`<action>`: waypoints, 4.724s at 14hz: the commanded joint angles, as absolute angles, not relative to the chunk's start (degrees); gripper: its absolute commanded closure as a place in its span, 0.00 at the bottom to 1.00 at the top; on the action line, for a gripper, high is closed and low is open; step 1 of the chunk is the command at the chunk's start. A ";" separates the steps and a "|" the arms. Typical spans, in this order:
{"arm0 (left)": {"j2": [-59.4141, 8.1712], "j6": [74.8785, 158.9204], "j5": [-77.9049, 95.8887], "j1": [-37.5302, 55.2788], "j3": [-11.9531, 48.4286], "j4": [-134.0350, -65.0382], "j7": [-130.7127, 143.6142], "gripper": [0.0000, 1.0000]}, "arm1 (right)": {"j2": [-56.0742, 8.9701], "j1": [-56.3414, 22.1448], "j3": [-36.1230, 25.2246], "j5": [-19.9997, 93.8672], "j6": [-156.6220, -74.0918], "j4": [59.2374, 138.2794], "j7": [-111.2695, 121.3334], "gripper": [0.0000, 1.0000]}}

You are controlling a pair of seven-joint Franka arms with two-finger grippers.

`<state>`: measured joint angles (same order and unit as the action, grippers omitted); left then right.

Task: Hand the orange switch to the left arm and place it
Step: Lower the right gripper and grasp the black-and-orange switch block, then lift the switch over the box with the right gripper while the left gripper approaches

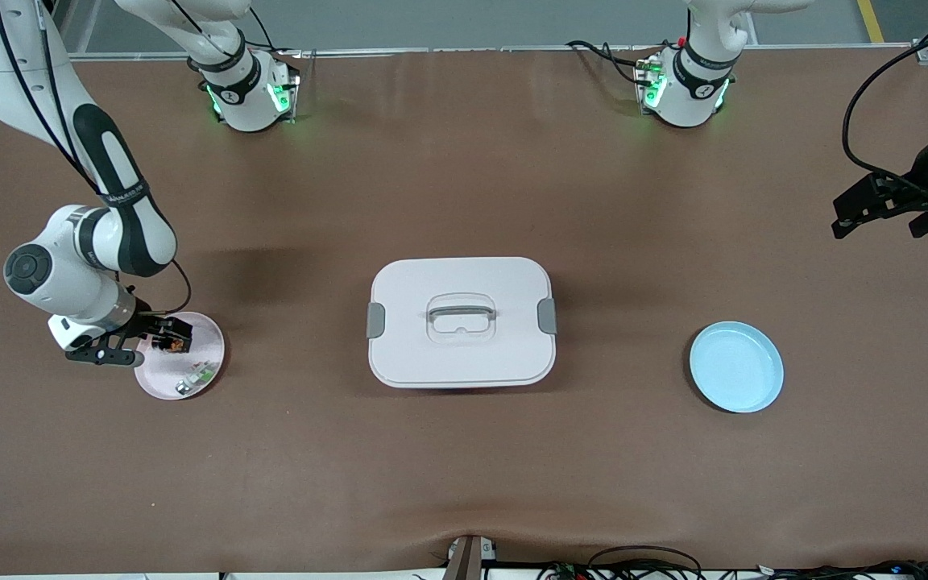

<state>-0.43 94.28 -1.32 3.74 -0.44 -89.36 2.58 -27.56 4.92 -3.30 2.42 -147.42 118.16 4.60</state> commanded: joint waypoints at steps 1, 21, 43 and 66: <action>-0.88 93.34 -0.70 3.52 -0.44 -88.33 2.64 0.00 | -29.18 5.36 -3.08 1.85 -148.18 116.98 3.69 0.00; -0.88 93.34 -0.70 3.52 -0.44 -88.33 2.64 0.00 | -31.55 5.63 -3.08 1.93 -149.68 116.02 4.13 0.38; -0.79 93.60 0.78 3.52 -0.44 -88.16 2.37 0.00 | -23.74 3.70 -2.02 20.29 -99.06 96.15 -29.67 1.00; -3.25 109.59 50.19 -5.71 9.57 -97.03 9.22 0.00 | -23.99 -21.00 -2.29 35.51 -97.64 78.05 -91.22 1.00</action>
